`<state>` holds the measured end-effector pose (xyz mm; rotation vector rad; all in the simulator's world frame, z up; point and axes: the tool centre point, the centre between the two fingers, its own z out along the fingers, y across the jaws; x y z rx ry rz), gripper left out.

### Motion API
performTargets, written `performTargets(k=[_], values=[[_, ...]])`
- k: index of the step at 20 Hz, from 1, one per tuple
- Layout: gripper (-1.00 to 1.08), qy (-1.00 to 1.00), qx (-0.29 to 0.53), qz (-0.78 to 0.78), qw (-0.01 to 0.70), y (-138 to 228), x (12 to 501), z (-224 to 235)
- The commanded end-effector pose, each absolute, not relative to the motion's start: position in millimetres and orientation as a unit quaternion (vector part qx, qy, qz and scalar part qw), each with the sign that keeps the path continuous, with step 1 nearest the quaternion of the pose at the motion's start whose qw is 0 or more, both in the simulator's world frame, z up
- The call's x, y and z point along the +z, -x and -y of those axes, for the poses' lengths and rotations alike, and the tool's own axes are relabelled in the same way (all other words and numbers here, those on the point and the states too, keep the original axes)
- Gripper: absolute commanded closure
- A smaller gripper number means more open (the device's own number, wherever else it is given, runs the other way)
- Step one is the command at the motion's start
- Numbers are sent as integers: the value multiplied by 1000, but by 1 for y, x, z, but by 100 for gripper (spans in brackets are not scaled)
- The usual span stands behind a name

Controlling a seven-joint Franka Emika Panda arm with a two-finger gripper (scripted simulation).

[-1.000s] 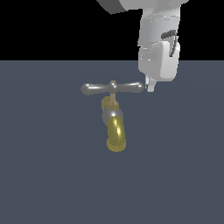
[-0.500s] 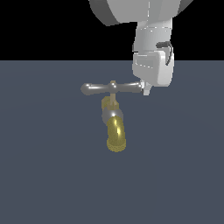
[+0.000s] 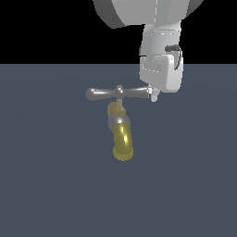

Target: Turn on the faucet by rotating a designated handle.

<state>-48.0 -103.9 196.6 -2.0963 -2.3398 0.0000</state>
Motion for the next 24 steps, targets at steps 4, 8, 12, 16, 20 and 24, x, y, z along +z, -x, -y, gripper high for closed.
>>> performTargets(k=[4, 8, 12, 16, 20, 24], values=[[108, 667, 0, 745, 0, 39, 197, 104], [108, 667, 0, 745, 0, 27, 197, 104], [108, 667, 0, 745, 0, 16, 197, 105], [108, 667, 0, 745, 0, 4, 197, 105], [108, 667, 0, 745, 0, -8, 197, 105], [108, 667, 0, 745, 0, -19, 197, 106]])
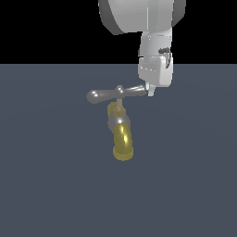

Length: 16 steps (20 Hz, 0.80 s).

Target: Turn on the faucet by rotating a designated handle.

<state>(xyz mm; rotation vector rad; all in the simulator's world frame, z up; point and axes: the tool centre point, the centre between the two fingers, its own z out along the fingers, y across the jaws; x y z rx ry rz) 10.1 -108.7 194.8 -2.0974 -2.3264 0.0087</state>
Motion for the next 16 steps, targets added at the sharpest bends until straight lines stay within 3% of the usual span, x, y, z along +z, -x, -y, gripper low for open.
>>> performTargets(k=[1, 7, 16], values=[[108, 667, 0, 745, 0, -22, 197, 106], [108, 673, 3, 739, 3, -26, 195, 116], [108, 671, 2, 742, 2, -56, 195, 87]])
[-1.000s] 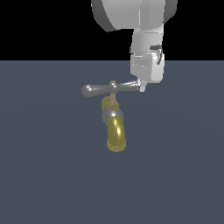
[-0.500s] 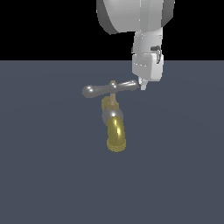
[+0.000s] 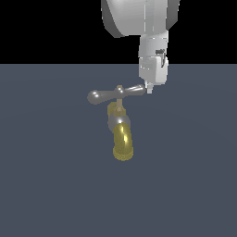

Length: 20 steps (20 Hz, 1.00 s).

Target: Turn on the faucet by rotating a designated handle.

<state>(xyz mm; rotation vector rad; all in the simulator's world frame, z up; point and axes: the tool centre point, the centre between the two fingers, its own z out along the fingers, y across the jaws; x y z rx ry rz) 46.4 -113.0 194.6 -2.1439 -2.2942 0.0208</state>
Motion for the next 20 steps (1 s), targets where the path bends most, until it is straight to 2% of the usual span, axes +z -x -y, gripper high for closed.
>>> performTargets(k=[1, 15, 16, 20], values=[[108, 671, 2, 742, 1, -60, 195, 84], [108, 668, 0, 744, 0, -98, 197, 48], [108, 686, 9, 727, -4, -90, 195, 88], [108, 681, 7, 732, -3, -93, 195, 52]])
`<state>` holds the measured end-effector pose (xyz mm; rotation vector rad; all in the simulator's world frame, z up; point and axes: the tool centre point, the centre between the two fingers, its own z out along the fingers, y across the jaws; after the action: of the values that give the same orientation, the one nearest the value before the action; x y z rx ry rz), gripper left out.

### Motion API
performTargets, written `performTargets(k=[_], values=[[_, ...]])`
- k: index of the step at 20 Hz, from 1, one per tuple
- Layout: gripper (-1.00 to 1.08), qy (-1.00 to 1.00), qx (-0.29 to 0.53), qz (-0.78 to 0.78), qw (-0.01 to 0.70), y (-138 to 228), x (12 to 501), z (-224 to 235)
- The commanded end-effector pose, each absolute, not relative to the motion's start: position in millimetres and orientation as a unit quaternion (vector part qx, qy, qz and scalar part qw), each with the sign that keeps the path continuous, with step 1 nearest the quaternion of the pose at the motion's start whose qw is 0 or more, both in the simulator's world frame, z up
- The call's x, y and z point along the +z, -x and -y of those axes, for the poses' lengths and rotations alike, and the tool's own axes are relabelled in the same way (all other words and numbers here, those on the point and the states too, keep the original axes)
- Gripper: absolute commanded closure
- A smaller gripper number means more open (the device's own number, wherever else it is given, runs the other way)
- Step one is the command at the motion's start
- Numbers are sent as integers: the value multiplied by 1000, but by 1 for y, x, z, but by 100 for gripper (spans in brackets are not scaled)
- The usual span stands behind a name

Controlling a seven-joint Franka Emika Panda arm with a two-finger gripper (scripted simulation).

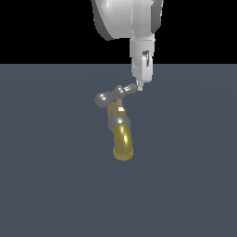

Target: Turn on the faucet by rotating a designated handle.

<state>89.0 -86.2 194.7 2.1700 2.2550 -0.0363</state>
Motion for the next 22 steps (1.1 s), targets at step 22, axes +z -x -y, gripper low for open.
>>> performTargets(k=[22], values=[[108, -688, -8, -725, 8, -78, 195, -13]])
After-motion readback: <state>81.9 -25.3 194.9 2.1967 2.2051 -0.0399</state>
